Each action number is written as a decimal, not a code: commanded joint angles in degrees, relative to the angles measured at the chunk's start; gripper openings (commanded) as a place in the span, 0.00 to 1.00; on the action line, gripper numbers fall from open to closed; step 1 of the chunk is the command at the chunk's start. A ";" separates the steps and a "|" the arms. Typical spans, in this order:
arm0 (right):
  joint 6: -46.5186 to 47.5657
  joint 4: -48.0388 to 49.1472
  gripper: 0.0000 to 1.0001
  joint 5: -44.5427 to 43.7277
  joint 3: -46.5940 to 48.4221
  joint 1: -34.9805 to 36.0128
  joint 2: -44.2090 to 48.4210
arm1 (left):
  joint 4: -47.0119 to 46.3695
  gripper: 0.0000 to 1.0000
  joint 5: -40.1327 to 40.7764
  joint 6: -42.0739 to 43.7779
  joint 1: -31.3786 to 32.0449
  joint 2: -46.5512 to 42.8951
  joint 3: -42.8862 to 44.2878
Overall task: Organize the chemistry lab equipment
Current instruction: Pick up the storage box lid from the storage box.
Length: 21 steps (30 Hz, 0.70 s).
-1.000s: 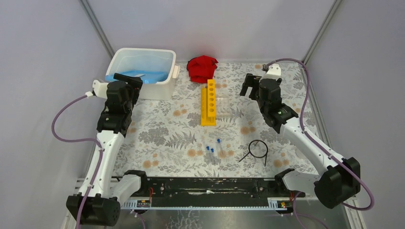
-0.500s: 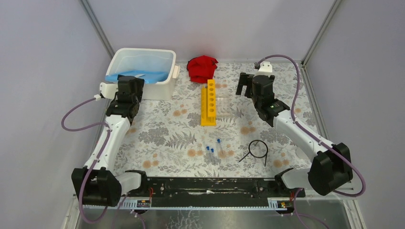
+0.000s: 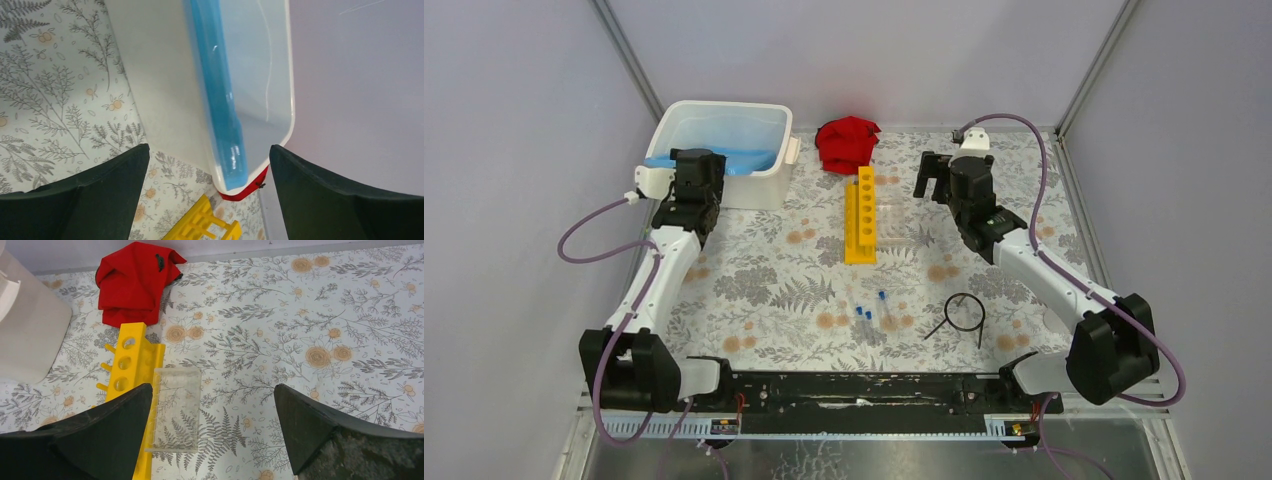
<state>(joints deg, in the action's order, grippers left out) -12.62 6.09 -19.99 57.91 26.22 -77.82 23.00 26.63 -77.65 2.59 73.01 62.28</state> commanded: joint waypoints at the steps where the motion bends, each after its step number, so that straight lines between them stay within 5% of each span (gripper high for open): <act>1: 0.33 3.32 1.00 1.42 1.52 0.48 -0.22 | -4.70 0.96 3.80 -0.31 0.16 0.64 2.83; 9: 0.48 4.18 0.99 1.50 1.15 0.50 -0.56 | -7.80 0.89 1.58 1.09 -0.51 5.22 5.42; 21: 0.30 5.23 0.99 3.06 0.60 0.50 -1.02 | -11.88 0.64 -1.94 2.56 -2.08 8.90 4.83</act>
<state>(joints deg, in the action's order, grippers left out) -12.62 7.33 -18.41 57.91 26.22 -78.89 15.31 25.67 -76.31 1.48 80.77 66.30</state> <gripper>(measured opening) 0.992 0.658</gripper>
